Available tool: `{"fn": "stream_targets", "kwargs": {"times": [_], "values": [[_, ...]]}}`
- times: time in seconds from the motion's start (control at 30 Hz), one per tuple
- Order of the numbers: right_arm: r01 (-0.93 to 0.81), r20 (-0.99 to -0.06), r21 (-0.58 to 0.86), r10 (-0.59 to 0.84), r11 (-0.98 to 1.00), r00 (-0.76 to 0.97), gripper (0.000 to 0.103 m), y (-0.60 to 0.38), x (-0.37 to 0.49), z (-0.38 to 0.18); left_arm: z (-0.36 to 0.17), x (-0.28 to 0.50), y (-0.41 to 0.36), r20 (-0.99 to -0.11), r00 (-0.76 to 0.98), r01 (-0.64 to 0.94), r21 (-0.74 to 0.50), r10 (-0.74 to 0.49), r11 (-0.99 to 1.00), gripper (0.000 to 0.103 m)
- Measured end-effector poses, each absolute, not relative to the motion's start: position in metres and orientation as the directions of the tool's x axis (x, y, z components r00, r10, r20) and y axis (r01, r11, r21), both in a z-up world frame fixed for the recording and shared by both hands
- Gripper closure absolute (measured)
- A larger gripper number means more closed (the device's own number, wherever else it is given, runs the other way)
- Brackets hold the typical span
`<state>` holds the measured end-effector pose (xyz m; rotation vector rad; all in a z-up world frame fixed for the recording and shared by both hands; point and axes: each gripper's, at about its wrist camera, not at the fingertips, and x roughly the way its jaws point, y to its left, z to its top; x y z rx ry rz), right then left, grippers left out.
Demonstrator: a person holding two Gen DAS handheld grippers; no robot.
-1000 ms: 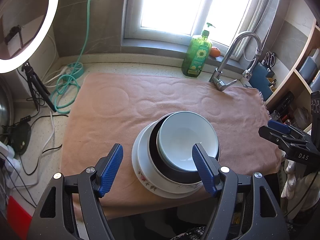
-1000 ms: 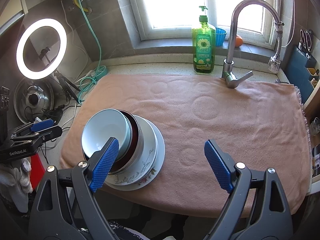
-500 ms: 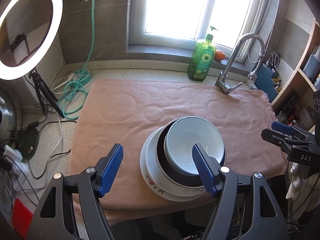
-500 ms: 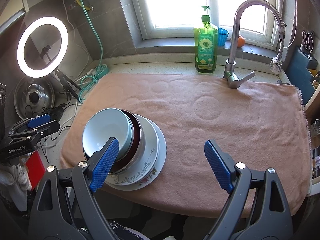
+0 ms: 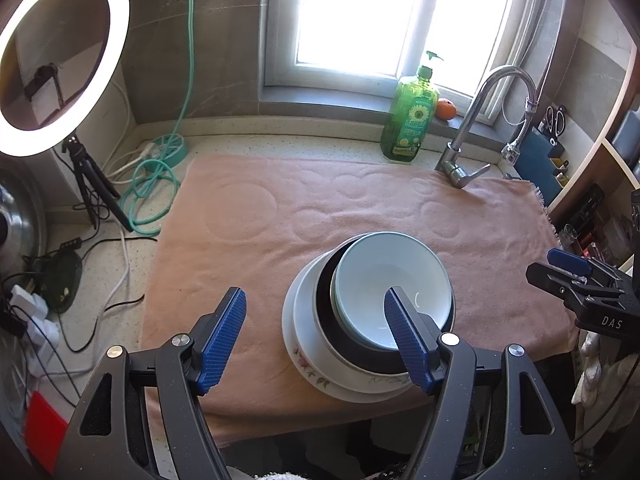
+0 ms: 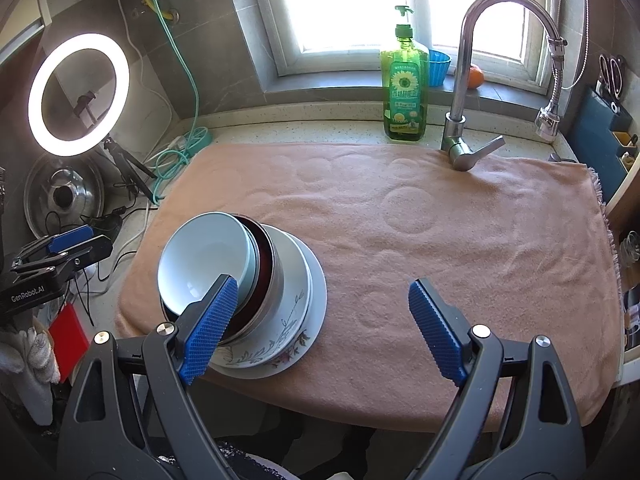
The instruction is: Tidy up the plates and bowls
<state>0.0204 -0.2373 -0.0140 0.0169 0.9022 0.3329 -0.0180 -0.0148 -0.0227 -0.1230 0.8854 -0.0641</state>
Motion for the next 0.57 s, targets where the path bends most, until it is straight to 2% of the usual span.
{"fn": "stream_targets", "kwargs": {"times": [0.57], "values": [[-0.27,-0.778,0.147,0.28,0.952,0.563,0.013,-0.2367,0.028,-0.0184,-0.019,-0.0146,-0.0129,-0.747,0.662,-0.011,-0.1,-0.068,0.995,0.031]]}}
